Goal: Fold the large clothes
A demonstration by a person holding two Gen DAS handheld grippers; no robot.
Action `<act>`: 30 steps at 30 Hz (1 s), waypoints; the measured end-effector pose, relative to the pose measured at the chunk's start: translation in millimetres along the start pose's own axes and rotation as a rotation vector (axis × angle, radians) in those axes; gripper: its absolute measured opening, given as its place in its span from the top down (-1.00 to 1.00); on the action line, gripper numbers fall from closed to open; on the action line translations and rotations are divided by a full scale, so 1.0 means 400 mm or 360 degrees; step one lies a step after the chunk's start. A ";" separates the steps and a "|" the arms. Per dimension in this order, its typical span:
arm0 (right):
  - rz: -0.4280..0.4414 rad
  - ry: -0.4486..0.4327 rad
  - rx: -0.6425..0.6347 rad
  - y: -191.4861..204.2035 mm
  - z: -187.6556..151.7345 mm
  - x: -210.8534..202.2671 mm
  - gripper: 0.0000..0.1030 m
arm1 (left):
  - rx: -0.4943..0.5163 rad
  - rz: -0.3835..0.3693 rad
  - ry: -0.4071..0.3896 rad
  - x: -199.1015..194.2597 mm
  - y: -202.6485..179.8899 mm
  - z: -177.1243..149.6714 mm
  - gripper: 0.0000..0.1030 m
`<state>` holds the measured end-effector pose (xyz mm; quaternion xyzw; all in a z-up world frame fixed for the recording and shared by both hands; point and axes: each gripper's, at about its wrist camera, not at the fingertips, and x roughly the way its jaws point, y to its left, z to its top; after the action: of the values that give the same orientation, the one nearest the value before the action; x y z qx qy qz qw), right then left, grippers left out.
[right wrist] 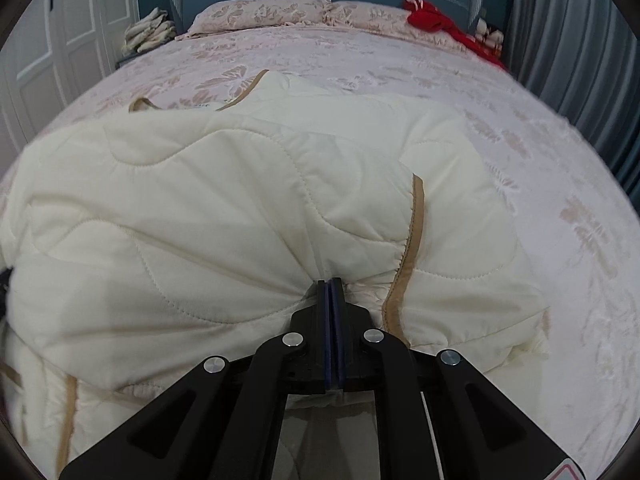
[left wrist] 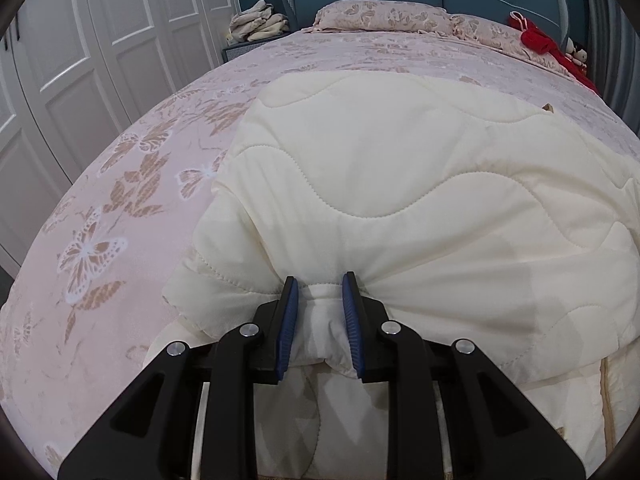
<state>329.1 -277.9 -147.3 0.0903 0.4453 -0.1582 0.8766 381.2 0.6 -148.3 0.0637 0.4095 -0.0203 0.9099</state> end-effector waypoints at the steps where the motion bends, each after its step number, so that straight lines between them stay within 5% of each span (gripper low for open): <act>1: 0.0067 0.0031 0.0062 -0.018 0.004 0.000 0.85 | -0.0007 -0.0008 0.0001 -0.001 0.002 0.000 0.58; 4: 0.0239 0.0117 0.0231 -0.064 0.012 0.005 0.91 | -0.0032 -0.0045 0.0014 -0.003 0.013 0.005 0.58; 9: 0.0282 0.0228 0.0294 -0.085 0.027 -0.021 1.00 | -0.0151 -0.0185 0.0056 -0.019 0.061 0.018 0.55; 12: 0.0326 0.0228 0.0353 -0.095 0.011 -0.097 0.85 | -0.0117 -0.0176 0.0061 -0.064 0.069 0.019 0.33; 17: 0.0352 0.0213 0.0314 -0.120 -0.101 -0.239 0.45 | -0.0269 -0.0273 0.0041 -0.172 0.140 -0.001 -0.46; 20: 0.0316 0.0198 0.0265 -0.148 -0.187 -0.329 0.32 | -0.0377 -0.0351 0.0081 -0.232 0.207 -0.040 -0.51; 22: 0.0230 0.0167 0.0216 -0.172 -0.249 -0.396 -0.02 | -0.0406 -0.0368 0.0125 -0.267 0.249 -0.073 -0.51; 24: 0.0146 0.0140 0.0185 -0.199 -0.307 -0.447 -0.14 | -0.0433 -0.0368 0.0147 -0.304 0.291 -0.115 -0.52; 30: 0.0072 0.0240 0.0381 -0.322 -0.465 -0.512 -0.20 | -0.0476 -0.0358 0.0329 -0.354 0.388 -0.252 -0.56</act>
<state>29.7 -302.2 -92.8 0.2159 0.4858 -0.1830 0.8270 226.3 165.6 -93.4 -0.1163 0.5036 -0.0541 0.8544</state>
